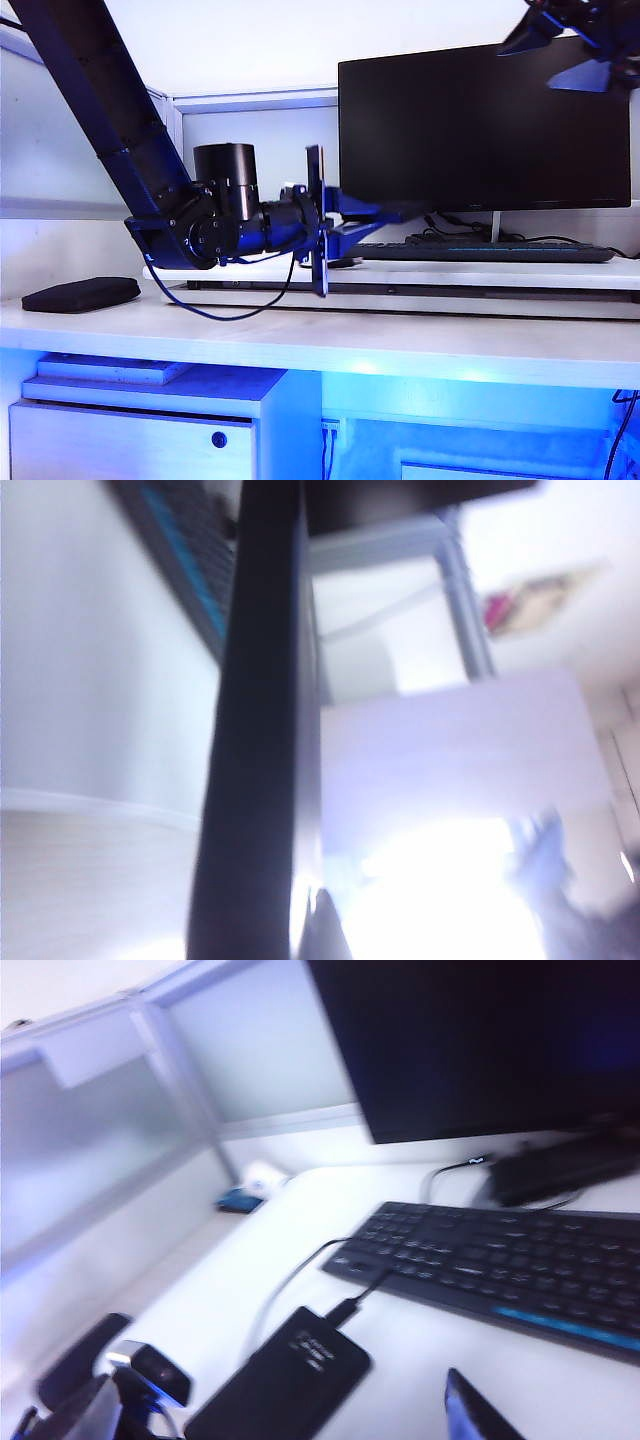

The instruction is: Unplug the data cable of the portable hard drive.

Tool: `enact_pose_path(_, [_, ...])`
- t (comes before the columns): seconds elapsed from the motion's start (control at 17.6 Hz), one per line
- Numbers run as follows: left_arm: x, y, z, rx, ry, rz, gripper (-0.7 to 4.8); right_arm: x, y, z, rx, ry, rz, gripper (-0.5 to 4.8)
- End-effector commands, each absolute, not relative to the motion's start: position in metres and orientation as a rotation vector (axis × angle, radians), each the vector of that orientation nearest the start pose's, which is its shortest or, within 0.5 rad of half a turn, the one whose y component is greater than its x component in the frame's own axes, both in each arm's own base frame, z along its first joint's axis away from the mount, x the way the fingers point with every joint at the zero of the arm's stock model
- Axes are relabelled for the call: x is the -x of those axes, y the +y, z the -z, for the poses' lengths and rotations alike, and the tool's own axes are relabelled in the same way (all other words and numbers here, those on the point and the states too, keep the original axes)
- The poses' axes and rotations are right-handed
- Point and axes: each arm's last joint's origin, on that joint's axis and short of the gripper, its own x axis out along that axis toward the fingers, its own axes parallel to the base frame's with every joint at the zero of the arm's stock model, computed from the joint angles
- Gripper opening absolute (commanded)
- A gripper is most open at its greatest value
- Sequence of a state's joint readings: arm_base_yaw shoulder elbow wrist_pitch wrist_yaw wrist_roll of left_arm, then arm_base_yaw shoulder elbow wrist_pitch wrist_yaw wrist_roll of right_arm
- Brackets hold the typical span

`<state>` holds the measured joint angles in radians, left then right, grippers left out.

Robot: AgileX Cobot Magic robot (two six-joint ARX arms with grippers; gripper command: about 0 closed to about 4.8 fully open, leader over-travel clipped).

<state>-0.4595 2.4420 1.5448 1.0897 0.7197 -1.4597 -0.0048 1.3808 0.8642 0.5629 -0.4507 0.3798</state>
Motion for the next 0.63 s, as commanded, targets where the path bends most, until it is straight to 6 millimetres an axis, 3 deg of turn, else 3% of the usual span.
enact_pose_path(0.06, [-0.443,-0.243,-0.157,1.178,0.592,1.247,-0.06,-0.316,0.012,-0.307,-0.398,0.027,-0.500,4.23])
enact_pose_path(0.63, [-0.432,-0.247,-0.193,1.050,0.471,1.518,-0.06,-0.329,0.020,-0.311,-0.503,0.066,-0.596,4.22])
